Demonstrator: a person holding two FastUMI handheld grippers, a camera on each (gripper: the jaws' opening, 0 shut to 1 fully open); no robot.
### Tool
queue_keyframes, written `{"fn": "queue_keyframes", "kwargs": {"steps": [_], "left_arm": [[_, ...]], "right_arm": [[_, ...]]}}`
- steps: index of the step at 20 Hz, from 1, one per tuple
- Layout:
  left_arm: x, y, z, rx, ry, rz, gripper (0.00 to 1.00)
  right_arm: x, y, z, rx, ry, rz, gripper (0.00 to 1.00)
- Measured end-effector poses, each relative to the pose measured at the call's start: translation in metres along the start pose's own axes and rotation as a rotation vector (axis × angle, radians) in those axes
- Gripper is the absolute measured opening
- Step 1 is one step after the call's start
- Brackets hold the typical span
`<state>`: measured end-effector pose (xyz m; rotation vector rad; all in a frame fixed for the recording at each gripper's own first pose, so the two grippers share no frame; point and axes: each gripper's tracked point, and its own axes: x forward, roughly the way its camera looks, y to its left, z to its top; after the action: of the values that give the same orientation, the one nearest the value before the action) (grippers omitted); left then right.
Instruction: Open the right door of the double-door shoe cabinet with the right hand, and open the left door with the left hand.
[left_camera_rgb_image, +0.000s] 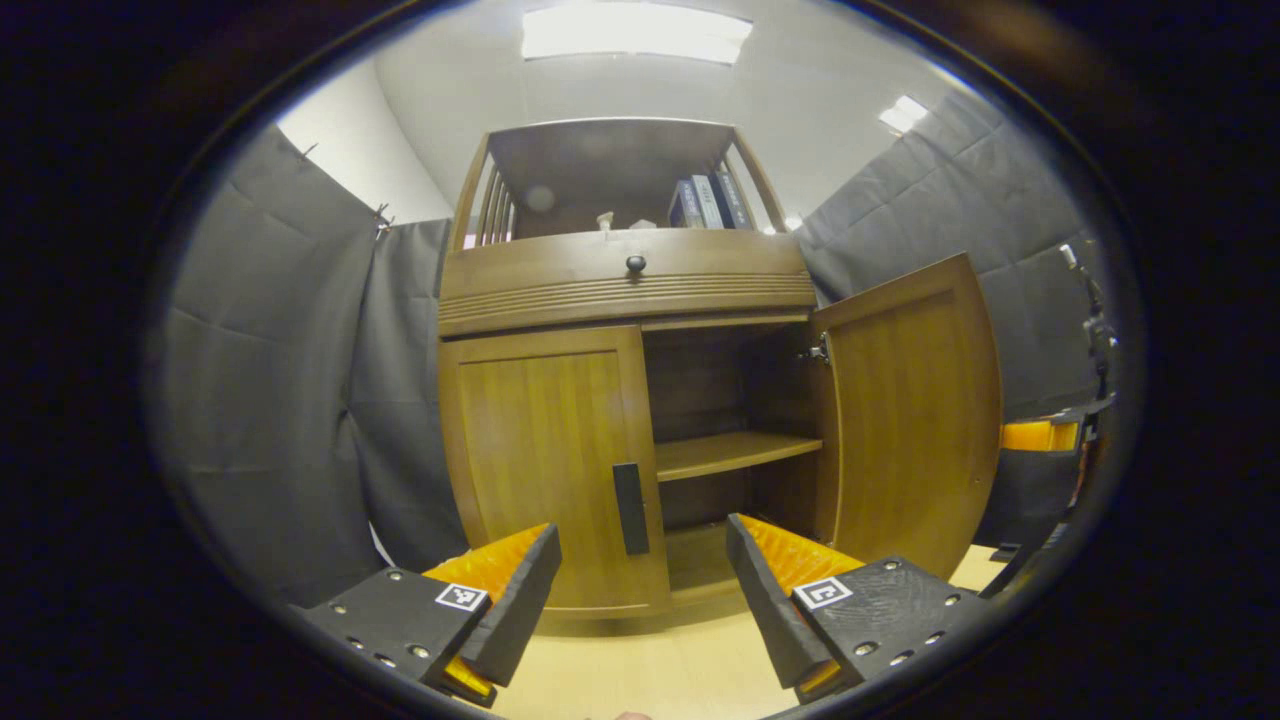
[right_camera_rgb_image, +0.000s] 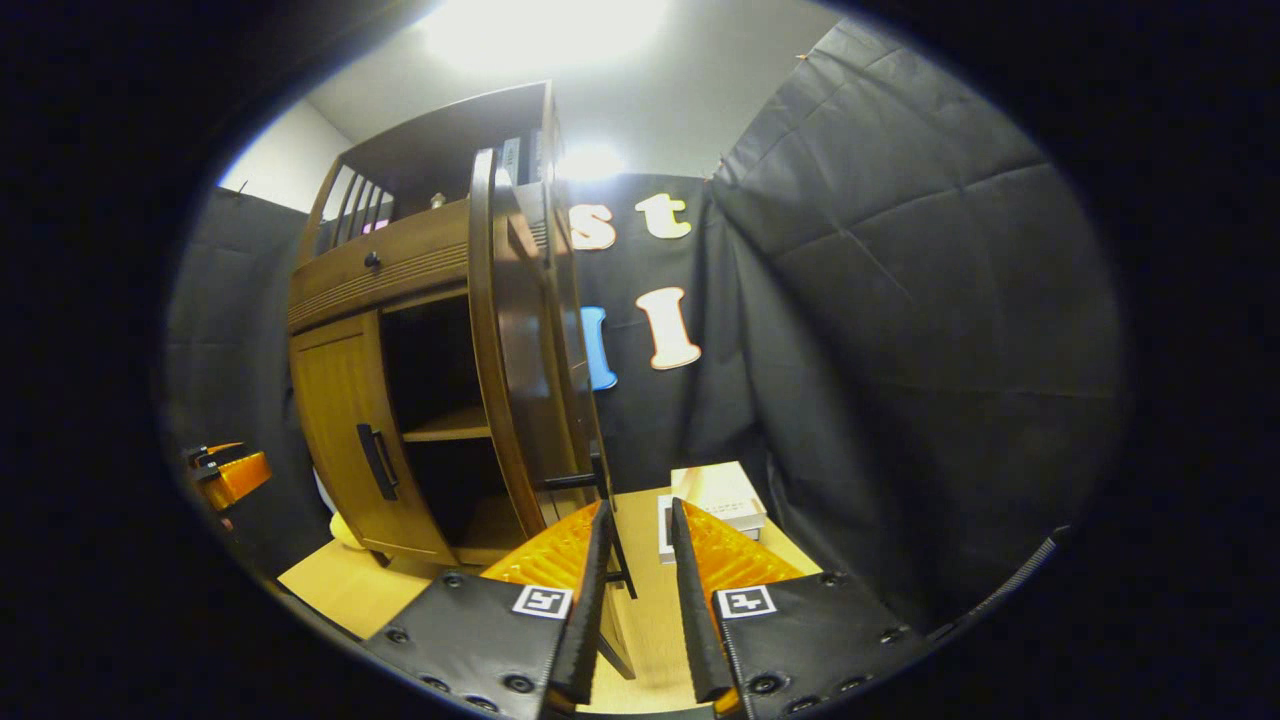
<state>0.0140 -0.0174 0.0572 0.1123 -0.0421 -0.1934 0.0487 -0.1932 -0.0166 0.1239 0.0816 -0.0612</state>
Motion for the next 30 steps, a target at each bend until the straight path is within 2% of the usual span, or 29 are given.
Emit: {"fn": "queue_keyframes", "kwargs": {"steps": [2,4,7,8,11,12,13,16,17,20,21,24,25,27,28,30], "left_arm": [[0.003,-0.002,0.000,0.001,-0.002,-0.009,0.96],[0.003,-0.002,-0.001,0.001,-0.003,-0.020,0.96],[0.005,-0.003,-0.003,-0.010,0.007,-0.027,0.95],[0.005,-0.004,-0.004,-0.015,0.011,-0.026,0.96],[0.007,-0.006,-0.004,-0.034,0.016,-0.017,0.96],[0.009,-0.005,-0.003,-0.032,0.008,-0.013,0.96],[0.012,-0.004,-0.003,-0.024,0.002,-0.011,0.96],[0.016,0.001,-0.005,0.005,-0.002,-0.007,0.96],[0.016,0.001,-0.007,0.008,0.000,-0.005,0.96],[0.017,0.001,-0.010,-0.001,0.013,0.003,0.96],[0.017,0.002,-0.010,-0.006,0.019,0.008,0.96],[0.019,0.005,-0.013,-0.008,0.037,0.027,0.87],[0.020,0.009,-0.013,-0.008,0.033,0.043,0.78],[0.025,0.007,-0.019,-0.024,0.055,0.042,0.60],[0.028,0.007,-0.025,-0.044,0.080,0.042,0.57],[0.042,0.012,-0.034,-0.072,0.109,0.064,0.59]], "right_arm": [[-0.017,0.003,0.007,0.006,-0.029,-0.012,0.68],[-0.033,0.002,0.009,-0.037,-0.057,-0.050,1.00],[-0.056,0.012,0.003,-0.099,-0.068,-0.067,0.98],[-0.062,0.016,-0.002,-0.109,-0.062,-0.063,0.92],[-0.077,0.025,-0.012,-0.139,-0.047,-0.056,0.92],[-0.079,0.023,-0.014,-0.145,-0.041,-0.062,0.98],[-0.081,0.022,-0.016,-0.143,-0.033,-0.068,0.93],[-0.087,0.015,-0.023,-0.114,-0.002,-0.091,0.93],[-0.089,0.011,-0.022,-0.109,0.001,-0.106,0.98],[-0.095,0.002,-0.023,-0.108,0.003,-0.136,0.98],[-0.098,0.000,-0.024,-0.107,0.007,-0.142,0.92],[-0.101,-0.004,-0.027,-0.104,0.017,-0.150,0.98],[-0.101,-0.003,-0.027,-0.103,0.019,-0.148,0.93],[-0.100,-0.002,-0.029,-0.102,0.021,-0.137,0.93],[-0.098,-0.001,-0.029,-0.104,0.022,-0.131,0.98],[-0.095,0.001,-0.029,-0.107,0.019,-0.121,0.98]]}}
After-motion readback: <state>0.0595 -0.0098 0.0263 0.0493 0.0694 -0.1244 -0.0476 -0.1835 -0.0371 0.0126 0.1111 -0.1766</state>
